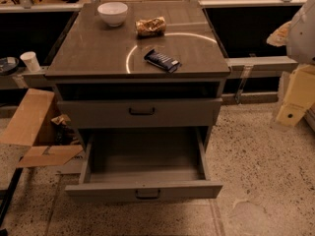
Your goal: Place rxbar blueberry into middle drawer
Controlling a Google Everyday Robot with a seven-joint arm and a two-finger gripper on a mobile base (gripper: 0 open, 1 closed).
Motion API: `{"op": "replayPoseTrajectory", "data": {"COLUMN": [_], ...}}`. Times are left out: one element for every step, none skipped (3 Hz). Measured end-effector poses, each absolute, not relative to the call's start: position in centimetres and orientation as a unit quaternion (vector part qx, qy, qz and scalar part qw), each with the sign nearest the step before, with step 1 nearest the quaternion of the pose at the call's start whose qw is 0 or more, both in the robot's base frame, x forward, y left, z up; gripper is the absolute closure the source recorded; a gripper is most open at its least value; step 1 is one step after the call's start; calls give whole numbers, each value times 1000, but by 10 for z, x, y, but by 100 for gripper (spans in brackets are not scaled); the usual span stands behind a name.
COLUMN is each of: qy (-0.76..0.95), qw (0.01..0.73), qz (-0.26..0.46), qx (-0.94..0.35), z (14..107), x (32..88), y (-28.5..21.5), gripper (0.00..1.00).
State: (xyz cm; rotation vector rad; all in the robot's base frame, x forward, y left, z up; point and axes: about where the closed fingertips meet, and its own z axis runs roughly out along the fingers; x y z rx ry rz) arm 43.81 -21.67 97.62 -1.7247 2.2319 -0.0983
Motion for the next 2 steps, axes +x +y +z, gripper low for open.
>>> {"op": "replayPoseTrajectory", "data": {"qy": [781,782], "qw": [159,189], "qz": [-34,-24], "qx": [-603,-594], "z": [976,973], "x": [438,472], "y": [-217,-206], "gripper": [0,0]}}
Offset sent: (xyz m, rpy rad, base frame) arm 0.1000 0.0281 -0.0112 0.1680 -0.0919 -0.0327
